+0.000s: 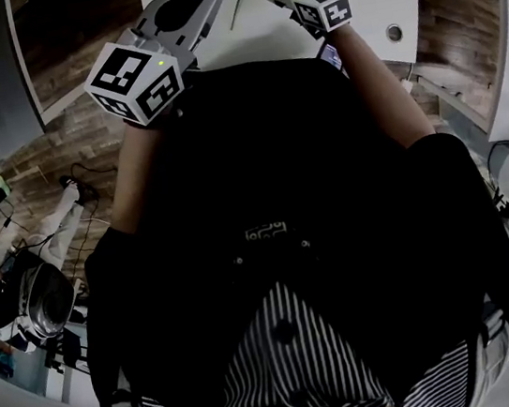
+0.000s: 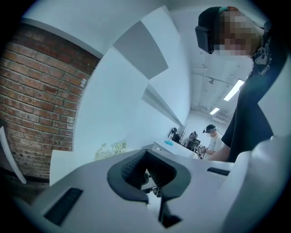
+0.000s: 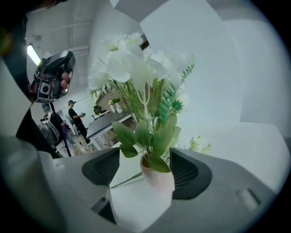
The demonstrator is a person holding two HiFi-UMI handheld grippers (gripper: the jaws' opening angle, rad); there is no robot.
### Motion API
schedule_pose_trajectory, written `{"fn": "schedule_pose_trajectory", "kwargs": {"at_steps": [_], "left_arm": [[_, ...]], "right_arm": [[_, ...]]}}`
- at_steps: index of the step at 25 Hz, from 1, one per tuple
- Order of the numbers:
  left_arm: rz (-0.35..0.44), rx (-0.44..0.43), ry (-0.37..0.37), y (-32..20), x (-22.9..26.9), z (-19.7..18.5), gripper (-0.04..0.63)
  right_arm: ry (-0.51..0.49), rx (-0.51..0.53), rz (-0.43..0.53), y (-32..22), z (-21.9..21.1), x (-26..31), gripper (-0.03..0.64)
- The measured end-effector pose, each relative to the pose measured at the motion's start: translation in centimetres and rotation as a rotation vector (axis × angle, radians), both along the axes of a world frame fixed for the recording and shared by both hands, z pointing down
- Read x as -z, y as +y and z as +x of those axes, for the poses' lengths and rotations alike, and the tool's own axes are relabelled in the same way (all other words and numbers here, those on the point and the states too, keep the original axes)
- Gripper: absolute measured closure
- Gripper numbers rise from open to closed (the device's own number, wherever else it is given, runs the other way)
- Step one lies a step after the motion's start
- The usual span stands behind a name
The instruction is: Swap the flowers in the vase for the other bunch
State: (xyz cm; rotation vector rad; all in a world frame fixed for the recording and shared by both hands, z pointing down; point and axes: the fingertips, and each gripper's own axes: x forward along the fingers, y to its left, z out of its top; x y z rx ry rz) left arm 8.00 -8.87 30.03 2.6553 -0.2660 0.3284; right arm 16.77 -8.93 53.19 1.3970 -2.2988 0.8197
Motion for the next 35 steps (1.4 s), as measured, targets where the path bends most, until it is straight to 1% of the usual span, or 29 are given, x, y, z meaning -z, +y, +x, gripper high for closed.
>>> {"fn": "schedule_pose_trajectory", "kwargs": {"at_steps": [5, 9, 13, 17, 22, 23, 24, 25, 26, 28, 30, 33, 35], "left_arm": [[-0.001, -0.03, 0.007, 0.4, 0.1, 0.5, 0.591], [-0.005, -0.057, 0.012, 0.6, 0.2, 0.8, 0.591], [-0.003, -0.086, 0.016, 0.9, 0.3, 1.2, 0.589], [-0.003, -0.106, 0.015, 1.0, 0.3, 1.1, 0.591], [0.0, -0.13, 0.013, 1.0, 0.3, 1.8, 0.591], [0.002, -0.135, 0.015, 1.0, 0.4, 2.0, 0.591], [0.004, -0.138, 0.017, 1.0, 0.5, 2.2, 0.591], [0.008, -0.142, 0.019, 1.0, 0.7, 2.4, 0.591], [0.011, -0.145, 0.023, 1.1, 0.8, 2.5, 0.591], [0.019, -0.147, 0.027, 1.1, 1.2, 2.7, 0.589], [0.023, -0.147, 0.028, 1.0, 1.3, 3.0, 0.591], [0.022, -0.145, 0.027, 0.8, 1.0, 3.0, 0.591], [0.019, -0.14, 0.024, 0.8, 0.8, 2.5, 0.591]], "right_arm": [[-0.062, 0.024, -0.013, 1.1, 0.7, 0.4, 0.265], [-0.102, -0.023, -0.014, 2.2, 1.9, 1.1, 0.265], [-0.104, -0.062, -0.012, 3.3, 3.3, 2.0, 0.265], [-0.133, -0.118, 0.026, 4.1, 5.0, 4.6, 0.265], [-0.18, -0.206, 0.1, 5.1, 7.7, 8.8, 0.267], [-0.169, -0.208, 0.109, 5.4, 7.9, 9.6, 0.28], [-0.142, -0.2, 0.117, 5.7, 7.9, 10.3, 0.371], [-0.108, -0.181, 0.124, 6.0, 7.6, 11.2, 0.59], [-0.082, -0.151, 0.135, 6.2, 7.0, 12.1, 0.614], [-0.066, -0.085, 0.171, 6.4, 5.1, 14.4, 0.615], [-0.058, -0.04, 0.209, 6.2, 3.5, 16.6, 0.615], [-0.062, -0.026, 0.237, 5.2, 1.4, 18.8, 0.615], [-0.103, -0.017, 0.259, 4.6, 0.1, 20.1, 0.615]]}}
